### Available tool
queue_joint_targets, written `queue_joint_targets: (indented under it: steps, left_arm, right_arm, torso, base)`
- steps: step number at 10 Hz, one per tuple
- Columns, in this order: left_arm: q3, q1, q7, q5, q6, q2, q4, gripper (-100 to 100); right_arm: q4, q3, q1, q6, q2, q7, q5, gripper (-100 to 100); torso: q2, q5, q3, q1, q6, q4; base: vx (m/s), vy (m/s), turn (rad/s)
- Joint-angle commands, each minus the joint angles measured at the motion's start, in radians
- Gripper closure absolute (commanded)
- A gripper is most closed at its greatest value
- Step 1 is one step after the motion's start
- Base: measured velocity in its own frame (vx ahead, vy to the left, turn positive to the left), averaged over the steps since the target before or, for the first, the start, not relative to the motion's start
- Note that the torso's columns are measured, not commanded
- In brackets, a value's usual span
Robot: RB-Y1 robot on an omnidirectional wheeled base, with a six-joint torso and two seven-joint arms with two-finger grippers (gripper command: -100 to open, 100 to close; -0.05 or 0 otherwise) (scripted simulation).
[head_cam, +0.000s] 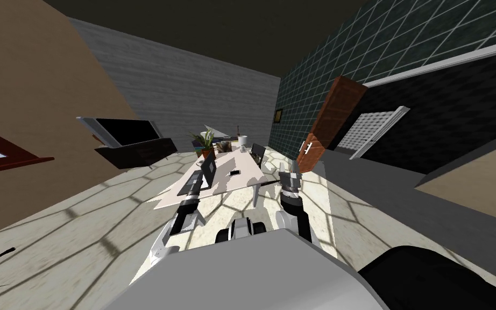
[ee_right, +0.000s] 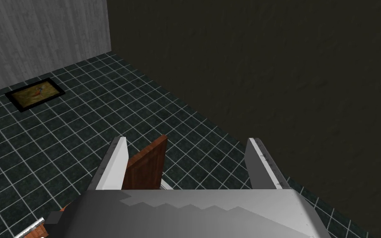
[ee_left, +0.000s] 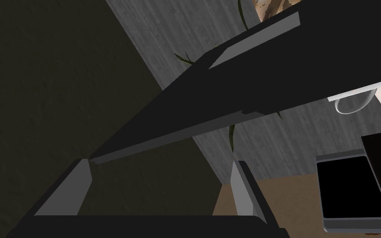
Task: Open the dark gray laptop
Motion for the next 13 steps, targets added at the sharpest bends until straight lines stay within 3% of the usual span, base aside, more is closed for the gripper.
queue_joint_targets:
  steps: [1,2,3,5,6,7,8,9,10,11,12,13]
  left_arm:
    - [0.053,-0.082,-0.040,0.017,0.004,-0.002,0.083,-100]
    - [0.053,-0.114,-0.040,0.017,0.004,-0.002,0.114,-100]
    - [0.088,-0.146,-0.065,0.029,0.007,-0.004,0.148,-100]
    - [0.088,-0.184,-0.065,0.029,0.007,-0.004,0.178,-100]
    - [0.124,-0.220,-0.090,0.040,0.011,-0.005,0.217,-100]
    - [0.124,-0.250,-0.090,0.040,0.011,-0.005,0.242,-100]
    - [0.159,-0.283,-0.115,0.052,0.014,-0.006,0.277,-100]
    - [0.159,-0.317,-0.115,0.052,0.014,-0.006,0.306,-100]
    - [0.195,-0.349,-0.141,0.063,0.018,-0.007,0.346,-100]
    - [0.195,-0.383,-0.141,0.063,0.018,-0.007,0.370,-100]
    - [0.230,-0.412,-0.166,0.075,0.021,-0.009,0.403,-100]
    - [0.230,-0.443,-0.166,0.075,0.021,-0.009,0.434,-100]
  right_arm:
    - [0.000,0.000,0.000,0.000,0.000,0.000,0.000,0]
    - [0.000,0.000,0.000,0.000,0.000,0.000,0.000,0]
    - [0.000,0.000,0.000,0.000,0.000,0.000,0.000,0]
    - [0.000,0.000,0.000,0.000,0.000,0.000,0.000,0]
    - [0.000,0.000,0.000,0.000,0.000,0.000,0.000,0]
    - [0.000,0.000,0.000,0.000,0.000,0.000,0.000,0]
    - [0.000,0.000,0.000,0.000,0.000,0.000,0.000,0]
    - [0.000,0.000,0.000,0.000,0.000,0.000,0.000,0]
    - [0.000,0.000,0.000,0.000,0.000,0.000,0.000,0]
    - [0.000,0.000,0.000,0.000,0.000,0.000,0.000,0]
    - [0.000,0.000,0.000,0.000,0.000,0.000,0.000,0]
    - [0.000,0.000,0.000,0.000,0.000,0.000,0.000,0]
  torso:
    - [0.002,0.000,0.002,0.000,-0.001,0.001]
    - [0.005,0.000,0.003,0.000,0.000,0.002]
    - [0.003,0.000,0.003,0.000,-0.001,0.001]
    - [0.002,0.000,0.002,0.000,-0.001,0.001]
    - [-0.001,0.000,0.000,0.001,-0.001,0.000]
    - [0.001,0.000,0.001,0.001,0.000,0.000]
    - [0.002,0.000,0.001,0.001,-0.001,0.001]
    - [0.003,0.001,0.002,0.001,0.000,0.001]
    - [0.001,0.000,0.001,0.000,-0.001,0.000]
    - [0.002,0.000,0.002,-0.001,0.000,0.001]
    - [0.001,0.000,0.001,0.000,-0.001,0.001]
    - [0.002,0.000,0.001,0.000,0.000,0.001]
  base:
    - [-0.115,0.031,-0.185]
    - [-0.103,0.020,-0.108]
    - [-0.121,0.005,-0.209]
    - [-0.081,0.008,-0.044]
    - [-0.084,0.015,-0.198]
    - [-0.088,0.026,-0.124]
    - [-0.123,0.026,-0.193]
    - [-0.112,0.010,-0.112]
    - [-0.133,-0.004,-0.181]
    - [-0.109,-0.001,-0.116]
    - [-0.112,-0.002,-0.212]
    - [-0.108,0.007,-0.107]
